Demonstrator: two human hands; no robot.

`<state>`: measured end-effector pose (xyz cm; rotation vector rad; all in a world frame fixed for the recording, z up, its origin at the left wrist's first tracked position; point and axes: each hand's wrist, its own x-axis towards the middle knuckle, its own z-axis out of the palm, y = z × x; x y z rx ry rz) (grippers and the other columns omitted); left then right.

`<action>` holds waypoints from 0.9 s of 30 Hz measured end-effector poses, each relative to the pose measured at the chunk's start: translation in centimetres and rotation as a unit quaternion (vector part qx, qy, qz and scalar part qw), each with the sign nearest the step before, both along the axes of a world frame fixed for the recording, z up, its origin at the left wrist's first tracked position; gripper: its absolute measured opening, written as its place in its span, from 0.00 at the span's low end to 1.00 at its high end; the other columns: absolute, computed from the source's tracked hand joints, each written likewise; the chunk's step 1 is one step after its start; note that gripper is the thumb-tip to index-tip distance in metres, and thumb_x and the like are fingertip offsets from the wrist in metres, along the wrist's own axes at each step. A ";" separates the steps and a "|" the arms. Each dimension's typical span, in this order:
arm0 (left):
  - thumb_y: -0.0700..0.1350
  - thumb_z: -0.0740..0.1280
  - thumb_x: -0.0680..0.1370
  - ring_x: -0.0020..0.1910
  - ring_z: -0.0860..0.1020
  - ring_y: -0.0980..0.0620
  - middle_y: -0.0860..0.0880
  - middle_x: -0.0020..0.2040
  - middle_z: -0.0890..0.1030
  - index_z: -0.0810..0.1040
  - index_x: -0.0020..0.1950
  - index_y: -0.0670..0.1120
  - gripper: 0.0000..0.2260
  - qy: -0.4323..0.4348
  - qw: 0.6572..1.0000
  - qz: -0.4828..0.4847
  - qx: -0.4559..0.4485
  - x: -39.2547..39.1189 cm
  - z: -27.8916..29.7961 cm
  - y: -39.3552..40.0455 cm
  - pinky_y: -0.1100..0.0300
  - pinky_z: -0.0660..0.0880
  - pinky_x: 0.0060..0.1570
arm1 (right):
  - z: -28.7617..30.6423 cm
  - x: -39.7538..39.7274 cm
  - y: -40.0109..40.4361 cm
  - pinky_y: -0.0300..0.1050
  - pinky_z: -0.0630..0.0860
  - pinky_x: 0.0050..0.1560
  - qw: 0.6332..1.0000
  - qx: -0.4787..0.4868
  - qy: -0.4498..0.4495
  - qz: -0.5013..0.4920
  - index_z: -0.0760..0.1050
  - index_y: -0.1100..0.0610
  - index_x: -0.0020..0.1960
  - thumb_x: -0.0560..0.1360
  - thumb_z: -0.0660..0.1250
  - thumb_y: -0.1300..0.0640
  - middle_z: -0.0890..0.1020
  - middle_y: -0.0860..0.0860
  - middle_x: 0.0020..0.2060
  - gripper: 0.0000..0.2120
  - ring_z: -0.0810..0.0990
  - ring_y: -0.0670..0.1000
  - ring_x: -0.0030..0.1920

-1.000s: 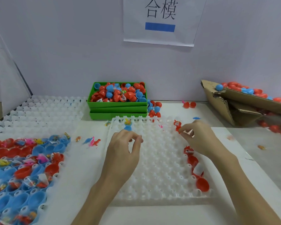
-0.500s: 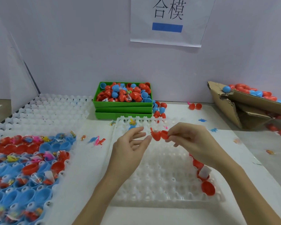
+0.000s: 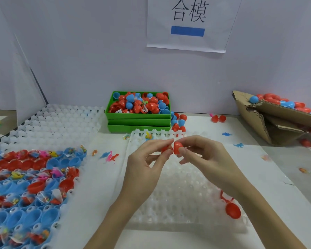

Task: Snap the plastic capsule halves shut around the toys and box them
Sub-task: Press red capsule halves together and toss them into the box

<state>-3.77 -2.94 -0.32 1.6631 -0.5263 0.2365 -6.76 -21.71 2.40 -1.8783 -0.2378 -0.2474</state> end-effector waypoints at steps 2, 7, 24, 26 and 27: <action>0.41 0.69 0.82 0.63 0.80 0.57 0.57 0.60 0.83 0.83 0.67 0.51 0.15 -0.028 0.999 0.022 0.025 0.0 -0.2 -0.1 0.65 0.79 0.57 | -0.4 -0.2 0.9 0.42 0.84 0.49 1.000 -0.006 -0.027 -0.013 0.83 0.54 0.58 0.80 0.72 0.58 0.87 0.45 0.49 0.08 0.87 0.49 0.51; 0.44 0.65 0.84 0.67 0.75 0.63 0.59 0.64 0.79 0.78 0.73 0.52 0.18 -0.045 0.995 0.043 0.080 0.0 -0.4 -0.2 0.68 0.76 0.64 | -1.4 -0.8 3.2 0.38 0.83 0.50 0.992 0.000 -0.094 -0.080 0.82 0.52 0.57 0.78 0.73 0.57 0.86 0.43 0.48 0.08 0.87 0.46 0.48; 0.47 0.73 0.78 0.62 0.82 0.60 0.60 0.58 0.86 0.86 0.61 0.55 0.12 -0.044 0.997 0.047 -0.034 -0.3 0.1 0.4 0.60 0.80 0.62 | -1.4 -0.7 4.0 0.42 0.85 0.47 0.984 0.126 -0.092 -0.090 0.83 0.55 0.59 0.78 0.70 0.54 0.87 0.47 0.49 0.11 0.87 0.51 0.50; 0.49 0.70 0.79 0.64 0.80 0.63 0.60 0.60 0.85 0.84 0.63 0.56 0.13 -0.100 0.992 0.073 0.014 -0.6 0.1 0.1 0.62 0.79 0.64 | -1.3 -0.7 3.9 0.41 0.84 0.48 0.984 0.127 -0.083 -0.091 0.83 0.56 0.60 0.79 0.69 0.55 0.87 0.47 0.49 0.12 0.87 0.50 0.50; 0.49 0.70 0.79 0.63 0.80 0.64 0.60 0.60 0.85 0.84 0.63 0.55 0.14 -0.110 0.990 0.085 0.018 -0.6 0.1 0.0 0.62 0.79 0.64 | -1.3 -0.7 3.9 0.41 0.84 0.48 0.985 0.124 -0.080 -0.089 0.83 0.56 0.60 0.79 0.69 0.55 0.87 0.47 0.49 0.12 0.87 0.50 0.50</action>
